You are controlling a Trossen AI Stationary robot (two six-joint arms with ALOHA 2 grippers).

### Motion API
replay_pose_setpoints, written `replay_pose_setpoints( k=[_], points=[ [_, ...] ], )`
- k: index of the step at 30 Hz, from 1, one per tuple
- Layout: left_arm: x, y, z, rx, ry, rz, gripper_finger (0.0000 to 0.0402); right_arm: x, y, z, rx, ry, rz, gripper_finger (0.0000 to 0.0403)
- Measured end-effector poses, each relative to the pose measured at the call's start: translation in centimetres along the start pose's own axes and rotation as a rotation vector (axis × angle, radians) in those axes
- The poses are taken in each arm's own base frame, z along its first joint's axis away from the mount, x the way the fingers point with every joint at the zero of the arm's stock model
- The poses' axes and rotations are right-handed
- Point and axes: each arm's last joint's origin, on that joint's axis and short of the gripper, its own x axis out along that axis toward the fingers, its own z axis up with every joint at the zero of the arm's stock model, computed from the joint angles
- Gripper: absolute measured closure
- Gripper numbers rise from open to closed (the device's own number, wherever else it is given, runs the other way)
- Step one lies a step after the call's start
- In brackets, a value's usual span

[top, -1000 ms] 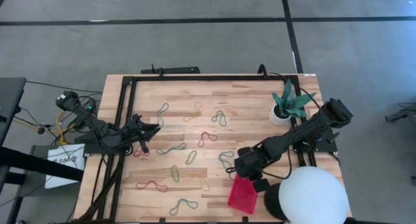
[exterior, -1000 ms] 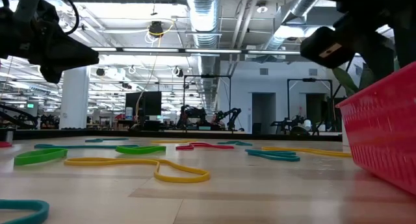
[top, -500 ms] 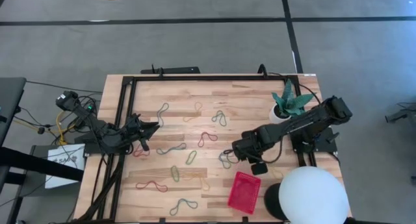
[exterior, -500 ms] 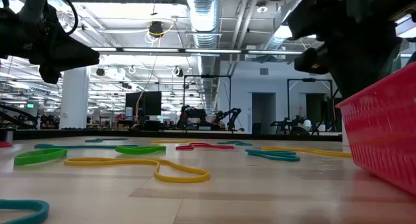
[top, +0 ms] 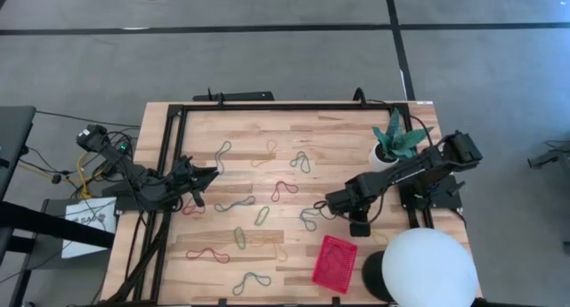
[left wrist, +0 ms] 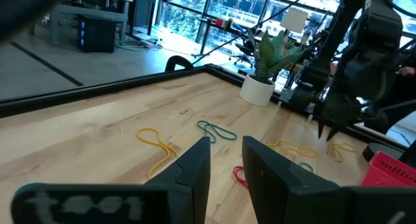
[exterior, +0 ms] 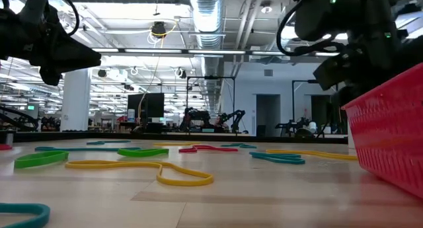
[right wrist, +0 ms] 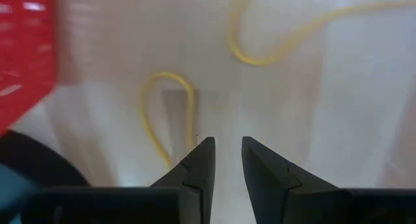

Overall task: Pick and place items into bin
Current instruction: Put the yellow rubber band into the red bin

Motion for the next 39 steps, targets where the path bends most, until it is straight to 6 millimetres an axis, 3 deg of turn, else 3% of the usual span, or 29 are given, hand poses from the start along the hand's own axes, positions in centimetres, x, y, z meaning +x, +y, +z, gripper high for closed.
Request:
replay_pose_setpoints(
  k=[7, 21, 30, 39],
  points=[
    [0.0, 0.1, -0.2, -0.020, 0.010, 0.005, 0.0322, 1.4, 1.4, -0.6, -0.055, -0.031, 0.013, 0.0333],
    [0.0, 0.2, -0.4, -0.018, 0.023, 0.012, 0.0322, 3.2, 1.5, -1.4, 0.009, -0.090, -0.013, 0.0335],
    [0.0, 0.2, -0.4, -0.024, 0.025, 0.013, 0.0322, 3.5, 2.5, -1.8, -0.086, -0.116, -0.111, 0.0397],
    [0.0, 0.2, -0.4, -0.025, 0.024, 0.013, 0.0322, 2.8, 3.6, -1.5, -0.213, -0.115, -0.169, 0.0402]
  ],
)
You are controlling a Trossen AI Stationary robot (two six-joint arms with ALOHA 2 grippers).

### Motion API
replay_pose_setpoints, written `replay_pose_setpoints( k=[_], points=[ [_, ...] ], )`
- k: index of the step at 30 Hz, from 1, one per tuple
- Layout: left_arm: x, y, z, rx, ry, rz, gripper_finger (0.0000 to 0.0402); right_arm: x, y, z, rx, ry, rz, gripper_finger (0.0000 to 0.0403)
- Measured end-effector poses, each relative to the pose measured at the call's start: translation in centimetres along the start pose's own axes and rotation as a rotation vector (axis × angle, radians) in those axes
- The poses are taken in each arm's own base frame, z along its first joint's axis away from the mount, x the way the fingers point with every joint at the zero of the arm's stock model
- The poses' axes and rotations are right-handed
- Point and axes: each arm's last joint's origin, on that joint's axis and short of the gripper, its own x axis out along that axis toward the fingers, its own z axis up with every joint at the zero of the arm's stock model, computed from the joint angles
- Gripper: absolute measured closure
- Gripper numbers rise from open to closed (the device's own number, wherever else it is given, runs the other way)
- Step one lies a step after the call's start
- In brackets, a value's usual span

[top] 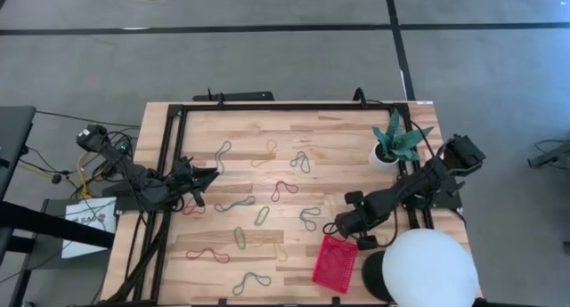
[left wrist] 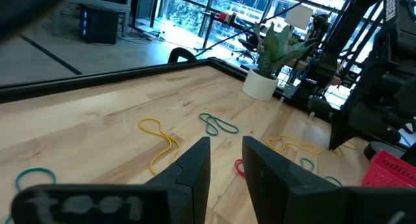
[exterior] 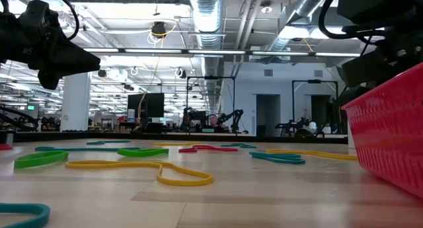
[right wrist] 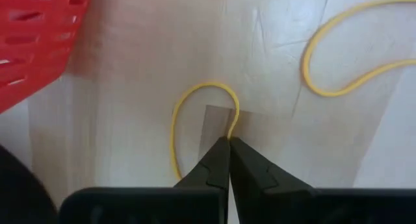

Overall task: Pick and place items into bin
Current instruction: Put the yellow rubber band into the red bin

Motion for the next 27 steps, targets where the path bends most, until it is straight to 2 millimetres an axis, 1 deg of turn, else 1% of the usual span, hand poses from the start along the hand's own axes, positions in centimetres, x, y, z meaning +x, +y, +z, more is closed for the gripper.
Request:
replay_pose_setpoints(
  k=[6, 9, 12, 15, 18, 21, 23, 25, 27],
  points=[
    [0.0, 0.0, 0.0, -0.005, 0.000, 0.000, 0.0322, -1.3, -0.3, 1.2, -0.087, -0.046, -0.134, 0.0402],
    [0.0, 0.0, 0.0, -0.006, 0.000, 0.000, 0.0322, -2.2, -0.6, 1.7, -0.084, -0.033, -0.151, 0.0402],
    [0.0, 0.0, 0.0, -0.006, 0.000, 0.000, 0.0322, -3.3, -1.0, 1.9, -0.074, -0.004, -0.250, 0.0403],
    [0.0, 0.0, 0.0, -0.006, 0.000, 0.000, 0.0322, -4.3, -1.2, 2.5, -0.102, -0.041, -0.362, 0.0403],
    [0.0, 0.0, 0.0, -0.006, 0.000, 0.000, 0.0322, -5.2, -1.4, 3.6, -0.158, -0.101, -0.415, 0.0403],
    [0.0, 0.0, 0.0, -0.006, 0.000, 0.000, 0.0322, -6.2, -1.6, 4.8, -0.211, -0.162, -0.421, 0.0403],
    [0.0, 0.0, 0.0, -0.006, 0.000, 0.000, 0.0322, -7.2, -1.6, 5.5, -0.252, -0.190, -0.417, 0.0403],
    [0.0, 0.0, 0.0, -0.006, 0.000, 0.000, 0.0322, -8.4, -1.3, 6.3, -0.310, -0.226, -0.370, 0.0403],
    [0.0, 0.0, 0.0, -0.009, 0.000, 0.000, 0.0322, -9.8, -0.8, 6.8, -0.398, -0.290, -0.279, 0.0403]
  ],
)
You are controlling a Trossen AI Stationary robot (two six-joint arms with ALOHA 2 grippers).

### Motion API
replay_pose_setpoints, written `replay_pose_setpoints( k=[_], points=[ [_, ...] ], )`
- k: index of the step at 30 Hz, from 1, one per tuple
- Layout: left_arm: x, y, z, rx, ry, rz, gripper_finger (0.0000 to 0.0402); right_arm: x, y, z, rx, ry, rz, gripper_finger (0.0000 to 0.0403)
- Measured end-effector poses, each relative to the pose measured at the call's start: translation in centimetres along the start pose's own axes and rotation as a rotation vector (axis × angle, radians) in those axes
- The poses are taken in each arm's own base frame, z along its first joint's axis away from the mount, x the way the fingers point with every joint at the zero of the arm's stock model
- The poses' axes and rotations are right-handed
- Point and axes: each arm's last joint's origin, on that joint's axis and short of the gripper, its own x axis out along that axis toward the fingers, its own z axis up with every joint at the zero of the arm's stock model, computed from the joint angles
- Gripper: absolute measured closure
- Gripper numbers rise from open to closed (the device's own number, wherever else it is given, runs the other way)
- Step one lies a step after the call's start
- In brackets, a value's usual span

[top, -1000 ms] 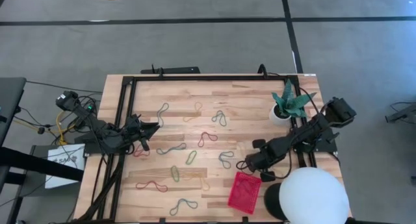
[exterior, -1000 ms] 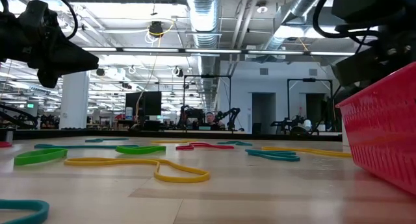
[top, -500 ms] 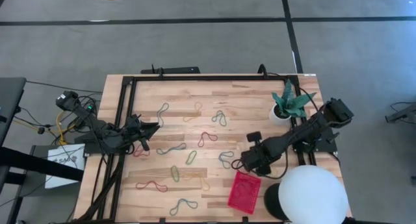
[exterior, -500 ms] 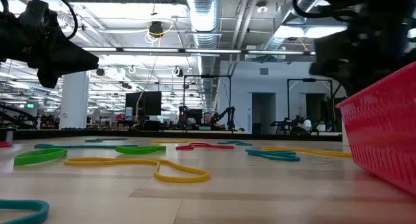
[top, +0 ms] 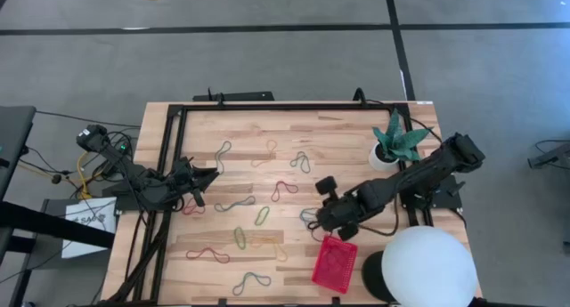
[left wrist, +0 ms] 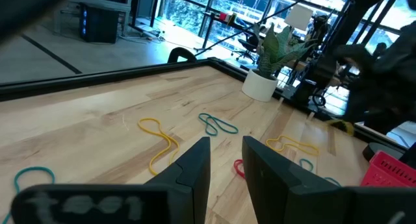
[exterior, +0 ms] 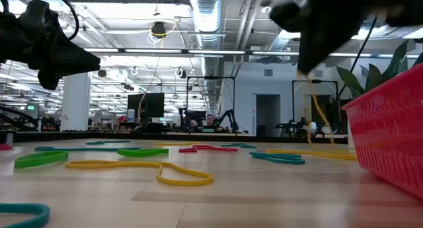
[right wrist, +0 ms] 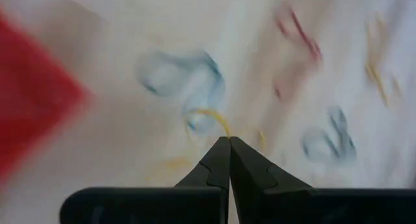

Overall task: Pick and place items into bin
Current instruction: Put the yellow rubber band into the red bin

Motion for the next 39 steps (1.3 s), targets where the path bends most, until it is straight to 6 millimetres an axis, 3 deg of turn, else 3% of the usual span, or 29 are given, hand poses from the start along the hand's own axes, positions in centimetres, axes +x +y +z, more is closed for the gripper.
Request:
replay_pose_setpoints(
  k=[6, 9, 16, 22, 32, 39],
  points=[
    [0.0, 0.0, 0.0, -0.010, 0.002, 0.001, 0.0322, -2.6, -0.7, 1.7, -0.180, -0.409, 0.390, 0.0403],
    [0.0, 0.0, 0.0, -0.012, 0.002, 0.000, 0.0322, -2.7, -1.0, 1.7, -0.183, -0.469, 0.486, 0.0403],
    [0.0, 0.0, 0.0, -0.032, 0.003, 0.001, 0.0322, -0.6, 0.9, 2.5, -0.220, -0.428, 0.557, 0.0403],
    [0.0, 0.0, 0.0, -0.034, 0.003, 0.001, 0.0322, -0.4, 2.7, 2.4, -0.237, -0.435, 0.839, 0.0403],
    [0.0, 0.0, -0.1, -0.049, 0.003, 0.001, 0.0322, 0.4, 2.8, 2.4, -0.196, -0.385, 0.845, 0.0403],
    [0.0, 0.0, 0.0, -0.049, 0.003, 0.001, 0.0322, 0.9, 3.6, 1.1, -0.176, -0.338, 0.998, 0.0403]
  ],
)
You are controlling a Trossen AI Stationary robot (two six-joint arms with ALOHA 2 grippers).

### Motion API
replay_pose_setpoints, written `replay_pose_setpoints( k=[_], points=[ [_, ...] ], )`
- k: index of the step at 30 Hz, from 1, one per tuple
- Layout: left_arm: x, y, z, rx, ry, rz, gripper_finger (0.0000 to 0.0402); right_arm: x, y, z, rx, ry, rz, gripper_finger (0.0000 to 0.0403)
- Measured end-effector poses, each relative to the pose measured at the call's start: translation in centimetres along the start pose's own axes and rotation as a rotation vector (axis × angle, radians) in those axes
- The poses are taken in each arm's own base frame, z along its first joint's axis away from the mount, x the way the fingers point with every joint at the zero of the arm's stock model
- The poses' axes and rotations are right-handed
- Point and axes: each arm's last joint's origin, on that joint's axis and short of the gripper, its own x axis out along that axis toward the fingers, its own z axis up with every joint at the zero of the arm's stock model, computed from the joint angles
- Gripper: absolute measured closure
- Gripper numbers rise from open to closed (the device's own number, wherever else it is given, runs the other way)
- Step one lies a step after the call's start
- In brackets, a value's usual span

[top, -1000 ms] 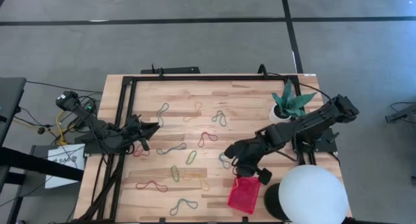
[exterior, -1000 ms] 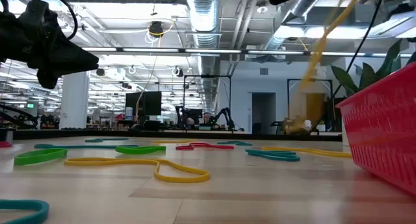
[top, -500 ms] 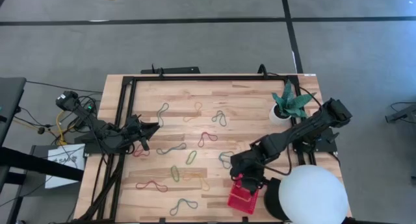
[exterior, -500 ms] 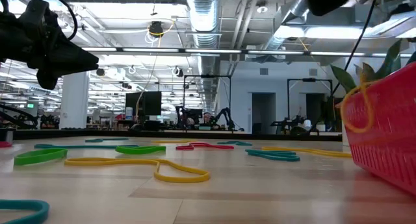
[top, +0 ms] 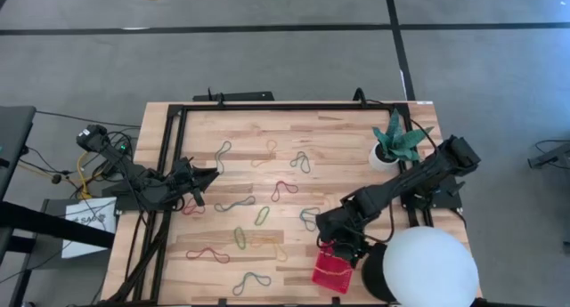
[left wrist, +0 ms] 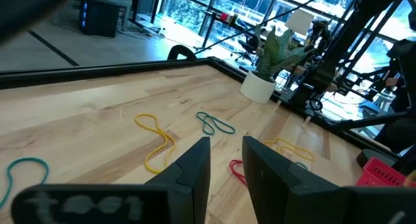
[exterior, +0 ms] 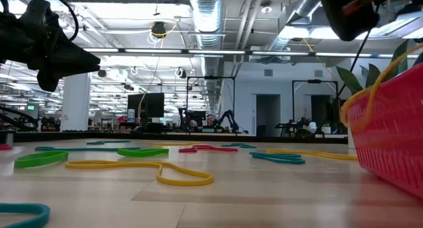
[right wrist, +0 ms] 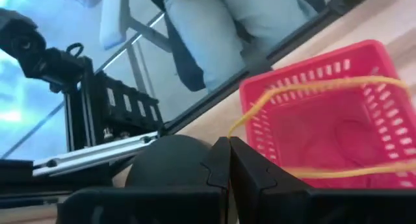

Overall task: Pick and place items into bin
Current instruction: Put the yellow rubber band into the red bin

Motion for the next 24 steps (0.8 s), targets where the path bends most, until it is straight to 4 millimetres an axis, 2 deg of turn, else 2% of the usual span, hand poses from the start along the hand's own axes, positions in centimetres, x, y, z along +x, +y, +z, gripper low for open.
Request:
replay_pose_setpoints(
  k=[13, 18, 21, 24],
  points=[
    [0.0, 0.0, 0.0, 0.001, 0.000, 0.001, 0.0322, -0.5, -1.8, -1.2, 0.008, -0.011, -0.082, 0.0403],
    [0.0, 0.0, 0.0, 0.003, 0.000, 0.000, 0.0322, 1.3, -3.5, -2.0, 0.092, 0.025, -0.032, 0.0403],
    [0.0, 0.0, 0.0, 0.006, 0.000, 0.001, 0.0322, 2.9, -4.7, -3.4, 0.224, 0.101, -0.007, 0.0403],
    [0.0, 0.0, 0.0, 0.007, 0.000, 0.001, 0.0322, 3.3, -5.8, -4.4, 0.335, 0.134, 0.004, 0.0403]
  ],
)
